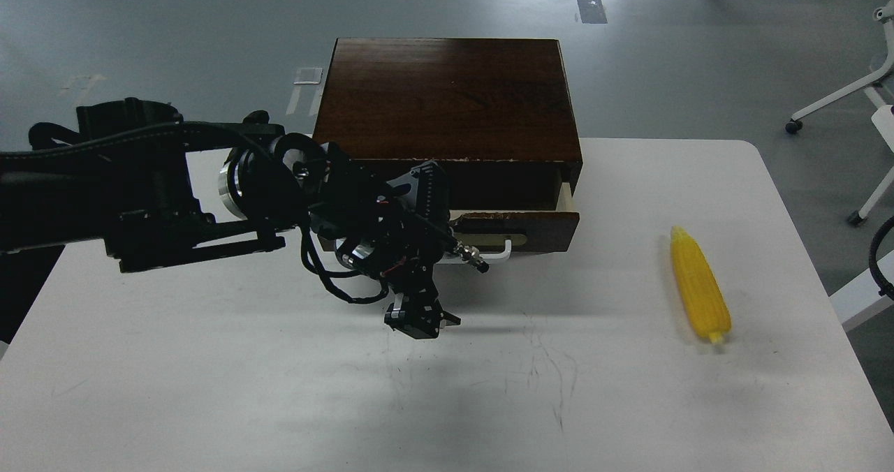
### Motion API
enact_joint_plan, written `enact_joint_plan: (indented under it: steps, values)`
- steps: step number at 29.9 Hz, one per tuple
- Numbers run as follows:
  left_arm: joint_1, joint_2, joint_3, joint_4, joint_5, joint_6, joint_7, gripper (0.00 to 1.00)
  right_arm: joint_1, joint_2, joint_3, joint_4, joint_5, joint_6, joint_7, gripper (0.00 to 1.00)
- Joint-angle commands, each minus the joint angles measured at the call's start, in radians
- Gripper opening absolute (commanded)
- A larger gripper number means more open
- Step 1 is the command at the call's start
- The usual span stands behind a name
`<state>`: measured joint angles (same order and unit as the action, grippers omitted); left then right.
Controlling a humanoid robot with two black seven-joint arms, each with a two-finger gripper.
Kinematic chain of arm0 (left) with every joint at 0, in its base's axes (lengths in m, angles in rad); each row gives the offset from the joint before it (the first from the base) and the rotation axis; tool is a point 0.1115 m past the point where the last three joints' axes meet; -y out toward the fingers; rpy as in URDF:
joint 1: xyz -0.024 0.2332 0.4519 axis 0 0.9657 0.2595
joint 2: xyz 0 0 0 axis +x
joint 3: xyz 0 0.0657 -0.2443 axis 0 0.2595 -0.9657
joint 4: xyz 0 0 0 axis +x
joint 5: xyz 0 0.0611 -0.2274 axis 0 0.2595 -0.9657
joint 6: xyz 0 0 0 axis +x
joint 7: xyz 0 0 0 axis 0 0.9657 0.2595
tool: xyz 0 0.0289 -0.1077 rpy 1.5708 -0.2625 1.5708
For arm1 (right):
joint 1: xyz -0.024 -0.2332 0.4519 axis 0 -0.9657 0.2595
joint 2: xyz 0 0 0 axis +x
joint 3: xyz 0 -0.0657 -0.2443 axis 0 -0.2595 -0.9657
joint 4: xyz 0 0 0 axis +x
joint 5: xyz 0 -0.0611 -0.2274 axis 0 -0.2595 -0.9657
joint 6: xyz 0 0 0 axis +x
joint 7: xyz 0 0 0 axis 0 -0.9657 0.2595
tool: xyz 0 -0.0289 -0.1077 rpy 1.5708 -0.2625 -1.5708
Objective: Put corn in drawer with both arms
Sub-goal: 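Pull the drawer toward the robot with the left gripper, then release the handle and withdraw the left arm to rest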
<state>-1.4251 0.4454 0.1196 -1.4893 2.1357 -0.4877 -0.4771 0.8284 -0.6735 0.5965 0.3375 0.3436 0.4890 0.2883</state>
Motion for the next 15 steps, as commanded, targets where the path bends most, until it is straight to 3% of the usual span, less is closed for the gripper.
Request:
enact_joint_plan:
  steps: [1, 8, 15]
  values:
    - [-0.005, 0.001, -0.012, 0.000, -0.062, -0.001, 0.002, 0.96, 0.000, 0.000, -0.001, 0.000, 0.000, 0.000, 0.000, 1.00]
    - [-0.003, 0.012, -0.107, 0.000, -0.114, -0.001, -0.002, 0.96, 0.001, 0.000, -0.001, 0.002, 0.000, 0.000, 0.000, 1.00]
    - [0.011, 0.091, -0.264, 0.012, -0.732, -0.001, 0.002, 0.97, 0.014, -0.008, -0.014, 0.003, -0.006, 0.000, 0.000, 1.00]
